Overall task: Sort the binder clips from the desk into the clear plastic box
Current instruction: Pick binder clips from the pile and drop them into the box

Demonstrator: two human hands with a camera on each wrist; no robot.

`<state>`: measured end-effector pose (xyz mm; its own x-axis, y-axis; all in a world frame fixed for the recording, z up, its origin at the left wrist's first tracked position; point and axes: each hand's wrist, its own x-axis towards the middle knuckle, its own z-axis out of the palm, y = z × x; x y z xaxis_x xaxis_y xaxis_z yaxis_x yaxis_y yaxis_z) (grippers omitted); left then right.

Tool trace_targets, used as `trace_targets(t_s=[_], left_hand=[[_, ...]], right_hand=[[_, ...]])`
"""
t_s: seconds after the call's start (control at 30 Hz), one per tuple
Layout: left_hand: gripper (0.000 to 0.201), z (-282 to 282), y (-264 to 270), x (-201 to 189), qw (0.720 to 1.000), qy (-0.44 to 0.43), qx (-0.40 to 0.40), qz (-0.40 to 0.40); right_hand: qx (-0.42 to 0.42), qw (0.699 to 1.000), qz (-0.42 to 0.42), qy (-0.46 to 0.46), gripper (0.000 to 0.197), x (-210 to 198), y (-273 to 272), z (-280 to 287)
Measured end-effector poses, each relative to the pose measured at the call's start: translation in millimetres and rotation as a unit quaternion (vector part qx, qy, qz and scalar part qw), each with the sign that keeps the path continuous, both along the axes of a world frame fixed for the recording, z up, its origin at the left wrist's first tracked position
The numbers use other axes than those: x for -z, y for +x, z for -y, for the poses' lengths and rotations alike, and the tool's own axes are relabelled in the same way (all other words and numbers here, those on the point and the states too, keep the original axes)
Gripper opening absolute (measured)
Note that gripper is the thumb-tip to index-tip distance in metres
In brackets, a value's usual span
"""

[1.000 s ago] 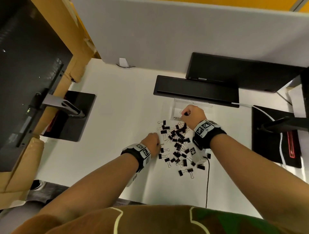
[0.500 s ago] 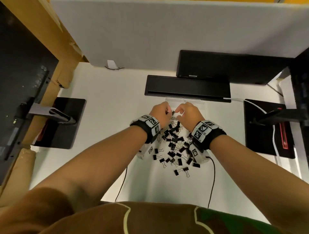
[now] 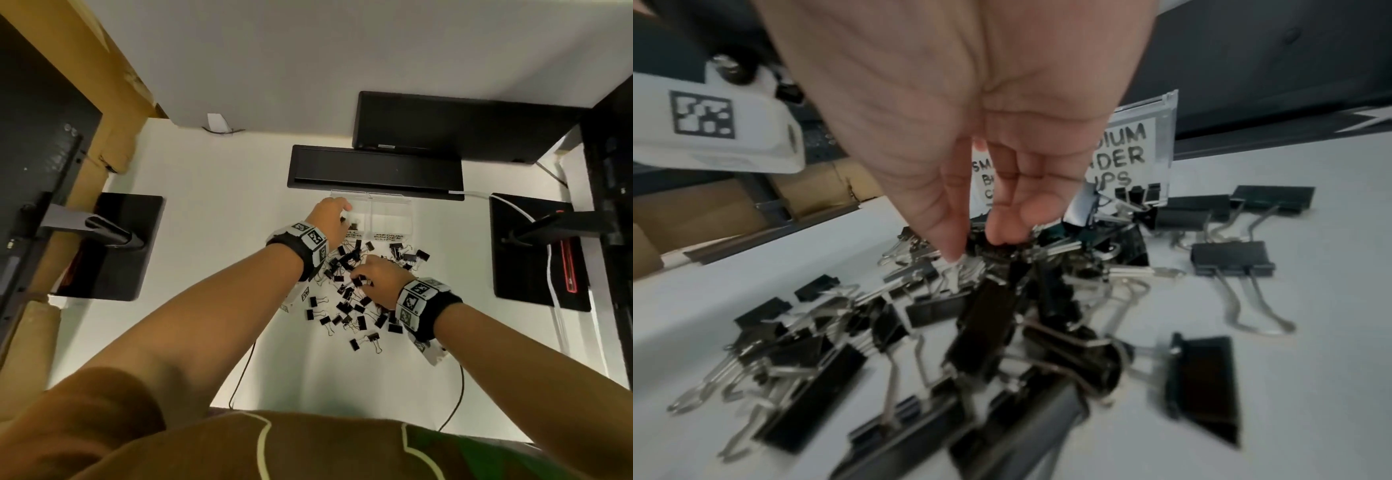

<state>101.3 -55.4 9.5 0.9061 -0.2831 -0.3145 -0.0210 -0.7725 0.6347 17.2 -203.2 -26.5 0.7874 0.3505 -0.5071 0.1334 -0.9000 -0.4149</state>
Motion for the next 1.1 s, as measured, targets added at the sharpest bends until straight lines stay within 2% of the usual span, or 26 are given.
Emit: trace_targets(t_s=[0.1, 0.2, 0.33, 0.53, 0.8, 1.0, 1.1], left_hand=[[0.018, -10.5, -18.0, 1.2, 1.0, 0.004, 0.005, 0.025], [0.012, -19.4, -42.8, 16.4, 0.999, 0.041, 0.002, 0.003], [0.022, -24.5, -65.6, 42.4, 0.993, 0.104, -0.001, -0.053], [0.034, -25.1, -68.6, 53.2, 0.988, 0.144, 0.019, -0.057], [0.02, -27.1, -69.8, 53.2, 0.99, 0.125, 0.0, -0.059], [0.019, -34.3, -67.0, 42.6, 0.991, 0.1, -0.014, -0.089], [0.022, -36.6, -67.0, 40.4, 0.991, 0.099, -0.006, -0.09]], right_hand=[[0.02, 1.0, 0.02, 0.012, 0.027, -1.0, 6.2, 4.1], [0.016, 0.998, 0.039, 0.036, 0.026, -1.1, 10.3, -6.8], [-0.004, 0.999, 0.033, 0.008, 0.029, 6.7, 8.6, -30.5], [-0.001, 0.999, 0.035, -0.031, 0.029, 14.8, 4.8, -43.6], [-0.005, 1.0, 0.023, -0.016, 0.022, 15.3, 4.9, -47.4], [0.085, 0.995, 0.006, 0.05, 0.031, 14.7, -0.9, -38.4], [0.082, 0.995, 0.017, 0.054, 0.033, 16.3, -0.3, -35.8]])
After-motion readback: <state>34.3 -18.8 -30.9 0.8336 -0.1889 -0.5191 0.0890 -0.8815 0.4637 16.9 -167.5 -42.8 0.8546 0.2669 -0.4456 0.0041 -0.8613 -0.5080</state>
